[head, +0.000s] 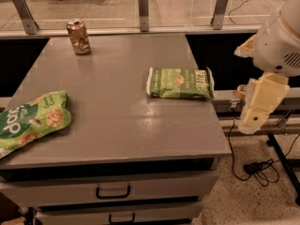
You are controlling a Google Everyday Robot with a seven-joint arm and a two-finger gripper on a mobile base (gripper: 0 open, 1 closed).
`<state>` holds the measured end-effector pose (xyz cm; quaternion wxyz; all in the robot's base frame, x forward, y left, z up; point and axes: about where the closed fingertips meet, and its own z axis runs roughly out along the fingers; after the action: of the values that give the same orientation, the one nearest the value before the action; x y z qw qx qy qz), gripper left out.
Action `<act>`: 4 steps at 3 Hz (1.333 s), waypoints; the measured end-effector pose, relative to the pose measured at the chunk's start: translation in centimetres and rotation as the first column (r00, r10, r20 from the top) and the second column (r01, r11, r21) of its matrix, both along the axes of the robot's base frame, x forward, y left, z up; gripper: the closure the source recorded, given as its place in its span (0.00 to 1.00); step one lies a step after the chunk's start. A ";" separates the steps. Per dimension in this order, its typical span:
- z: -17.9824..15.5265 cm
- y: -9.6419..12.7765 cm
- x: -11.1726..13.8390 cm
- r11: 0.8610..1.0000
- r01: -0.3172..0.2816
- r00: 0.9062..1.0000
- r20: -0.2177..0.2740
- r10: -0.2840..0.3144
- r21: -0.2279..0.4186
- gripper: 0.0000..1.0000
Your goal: Move green rice chip bag near green jalapeno chip bag
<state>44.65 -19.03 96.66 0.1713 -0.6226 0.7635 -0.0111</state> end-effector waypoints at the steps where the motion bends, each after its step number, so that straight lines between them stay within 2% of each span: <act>1: -2.0 6.5 1.9 0.988 -0.128 0.991 -0.015 0.130 0.084 0.00; 2: -2.7 15.6 3.4 0.938 -0.297 0.953 0.001 0.302 0.179 0.00; 3: -2.7 15.6 3.4 0.938 -0.297 0.953 0.001 0.302 0.179 0.00; 4: -3.6 18.0 3.9 0.924 -0.309 0.949 0.008 0.315 0.225 0.00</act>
Offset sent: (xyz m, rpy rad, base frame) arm 0.0487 0.2489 -0.0340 0.2857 0.0372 0.4910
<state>48.52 -1.06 93.08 0.2292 -0.7128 0.6535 0.1111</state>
